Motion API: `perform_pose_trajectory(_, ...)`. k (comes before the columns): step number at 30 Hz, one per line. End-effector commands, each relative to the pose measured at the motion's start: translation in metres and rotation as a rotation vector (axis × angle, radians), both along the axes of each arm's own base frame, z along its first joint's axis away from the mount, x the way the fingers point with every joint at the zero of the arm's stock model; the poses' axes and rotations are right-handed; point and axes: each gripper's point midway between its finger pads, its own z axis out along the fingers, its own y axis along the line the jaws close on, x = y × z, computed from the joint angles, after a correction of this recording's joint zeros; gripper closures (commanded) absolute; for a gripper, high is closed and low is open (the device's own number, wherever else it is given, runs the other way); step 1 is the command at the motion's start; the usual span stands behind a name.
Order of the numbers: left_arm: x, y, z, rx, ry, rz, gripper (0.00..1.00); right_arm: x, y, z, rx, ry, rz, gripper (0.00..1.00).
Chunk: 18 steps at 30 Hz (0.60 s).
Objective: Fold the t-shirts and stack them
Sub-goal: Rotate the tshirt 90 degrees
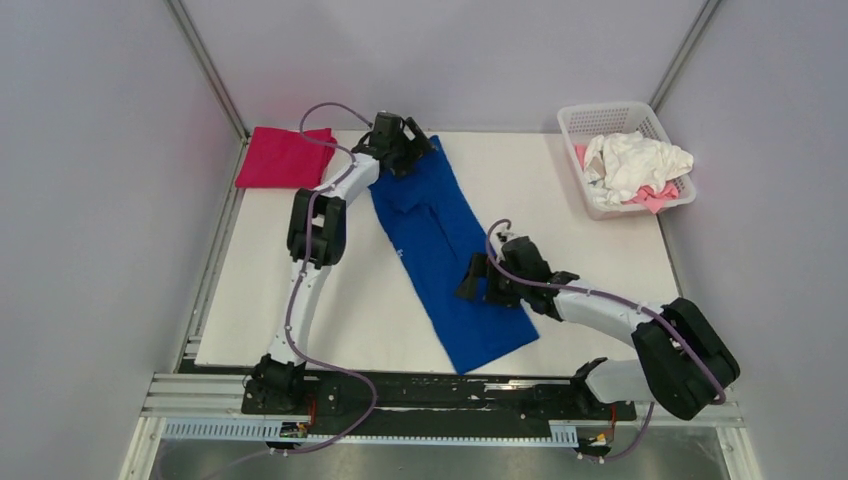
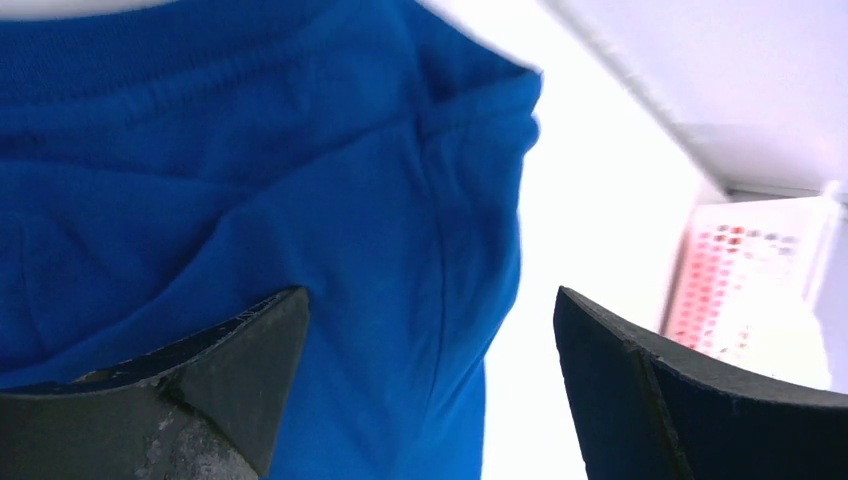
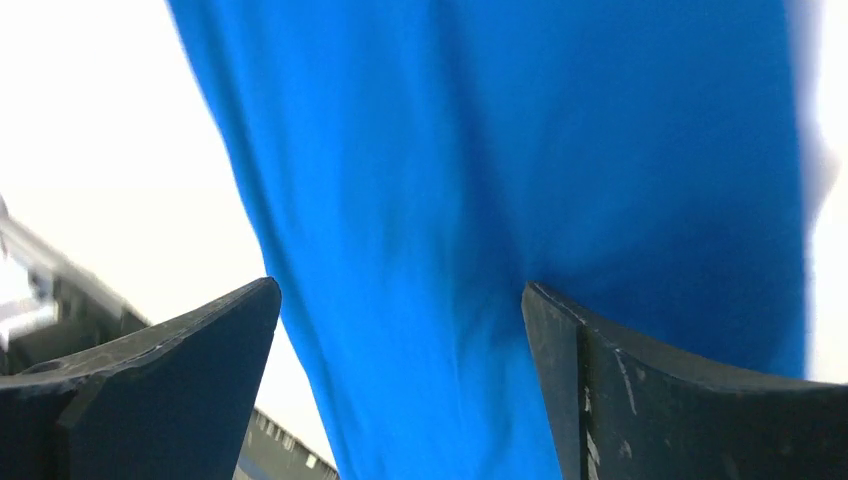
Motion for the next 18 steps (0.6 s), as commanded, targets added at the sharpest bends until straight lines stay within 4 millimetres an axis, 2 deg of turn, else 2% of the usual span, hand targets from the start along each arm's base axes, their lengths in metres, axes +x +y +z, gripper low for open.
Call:
perform_pose_trajectory(1,0.012,-0.068,-0.046,-0.089,0.038,-0.196,0.0,-0.074,0.046,-0.007,0.027,0.112,0.289,0.0)
perform_pose_trajectory(2,0.016,-0.078,-0.064,-0.118,0.025,-0.21,0.0,-0.08,0.056,-0.004,0.018,0.088,0.353,0.0)
perform_pose_trajectory(3,0.016,-0.094,-0.056,-0.17,-0.001,-0.225,0.0,-0.084,0.066,-0.001,0.015,0.067,0.398,0.0)
perform_pose_trajectory(4,0.027,-0.103,-0.047,-0.227,-0.074,-0.217,0.0,-0.087,0.075,0.002,0.008,0.041,0.442,0.0)
perform_pose_trajectory(5,0.028,-0.109,-0.052,-0.243,-0.088,-0.203,0.0,-0.09,0.082,0.005,0.003,0.024,0.477,0.0)
perform_pose_trajectory(7,0.041,-0.114,-0.039,-0.278,-0.175,-0.174,0.0,-0.094,0.094,0.008,0.004,0.001,0.521,0.0)
perform_pose_trajectory(8,0.045,-0.117,-0.039,-0.288,-0.211,-0.172,0.0,-0.096,0.099,0.01,0.013,-0.009,0.536,0.0)
perform_pose_trajectory(9,0.051,-0.121,-0.025,-0.302,-0.257,-0.171,0.0,-0.098,0.103,0.01,0.022,-0.015,0.552,0.0)
perform_pose_trajectory(10,0.054,-0.123,-0.025,-0.312,-0.28,-0.171,0.0,-0.098,0.105,0.01,0.029,-0.021,0.562,0.0)
perform_pose_trajectory(11,0.058,-0.127,-0.01,-0.332,-0.335,-0.179,0.0,-0.097,0.107,0.009,0.03,-0.022,0.565,0.0)
perform_pose_trajectory(15,0.057,-0.131,-0.004,-0.337,-0.353,-0.182,0.0,-0.085,0.11,0.004,0.003,-0.031,0.512,0.0)
perform_pose_trajectory(17,0.053,-0.133,0.001,-0.32,-0.355,-0.213,0.0,-0.076,0.112,0.009,-0.002,-0.064,0.477,0.0)
perform_pose_trajectory(18,0.051,-0.134,0.012,-0.314,-0.365,-0.234,0.0,-0.073,0.112,0.013,-0.005,-0.081,0.468,0.0)
